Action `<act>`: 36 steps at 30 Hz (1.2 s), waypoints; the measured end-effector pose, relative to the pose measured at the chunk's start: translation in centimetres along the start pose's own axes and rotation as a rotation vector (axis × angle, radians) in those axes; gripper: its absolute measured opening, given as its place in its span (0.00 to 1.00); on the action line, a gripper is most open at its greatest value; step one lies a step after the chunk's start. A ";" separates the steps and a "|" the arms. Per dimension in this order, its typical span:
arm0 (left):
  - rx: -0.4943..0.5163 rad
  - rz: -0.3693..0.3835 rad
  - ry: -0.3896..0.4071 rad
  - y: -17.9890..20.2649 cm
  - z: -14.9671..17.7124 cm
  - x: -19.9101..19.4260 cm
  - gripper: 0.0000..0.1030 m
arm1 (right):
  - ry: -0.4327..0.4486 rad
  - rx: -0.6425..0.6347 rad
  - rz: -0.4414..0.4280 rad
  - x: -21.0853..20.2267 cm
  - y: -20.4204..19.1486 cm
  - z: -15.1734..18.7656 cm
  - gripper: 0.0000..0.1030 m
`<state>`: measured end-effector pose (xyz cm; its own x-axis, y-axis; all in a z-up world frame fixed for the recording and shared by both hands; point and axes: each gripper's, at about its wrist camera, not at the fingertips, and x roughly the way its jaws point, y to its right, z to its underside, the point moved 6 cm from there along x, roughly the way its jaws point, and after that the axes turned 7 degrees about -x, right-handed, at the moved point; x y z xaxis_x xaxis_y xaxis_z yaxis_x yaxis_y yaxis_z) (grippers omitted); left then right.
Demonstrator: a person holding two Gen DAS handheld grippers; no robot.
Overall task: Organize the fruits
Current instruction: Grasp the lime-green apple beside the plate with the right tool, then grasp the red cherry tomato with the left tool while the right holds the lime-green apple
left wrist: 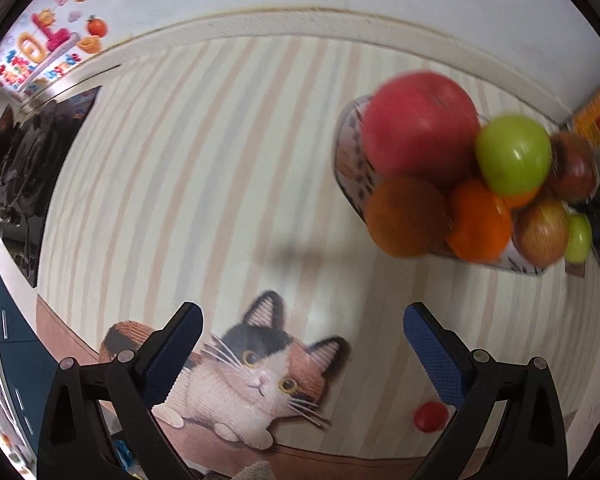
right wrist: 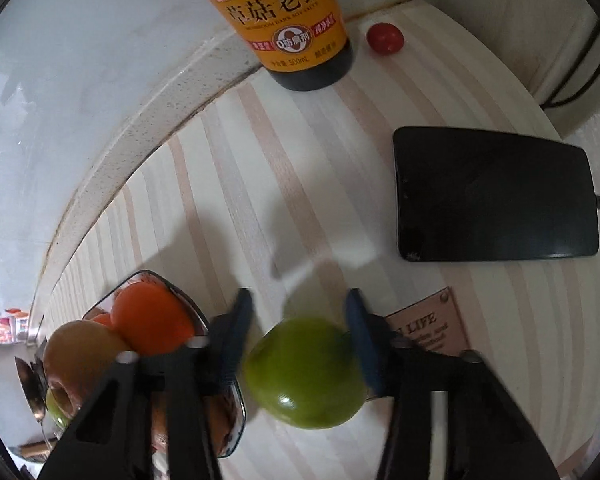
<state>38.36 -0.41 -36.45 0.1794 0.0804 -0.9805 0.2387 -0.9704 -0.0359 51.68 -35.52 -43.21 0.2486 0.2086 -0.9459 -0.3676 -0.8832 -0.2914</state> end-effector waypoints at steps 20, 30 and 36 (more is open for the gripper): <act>0.163 0.066 -0.121 5.4 6.3 1.6 1.00 | -0.134 0.026 -0.136 1.9 -1.7 4.4 0.57; 0.249 0.170 -0.188 8.4 9.3 1.8 1.00 | -0.114 -0.046 -0.207 -1.8 -1.9 9.5 0.40; 0.328 0.165 -0.244 10.8 11.0 3.7 0.84 | -0.160 -0.095 -0.199 -0.9 -1.7 13.3 0.40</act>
<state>31.11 -13.06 -42.60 -0.0508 -0.0992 -0.9938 -0.0968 -0.9899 0.1037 40.12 -28.59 -43.73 0.1602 0.4391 -0.8840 -0.2375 -0.8521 -0.4663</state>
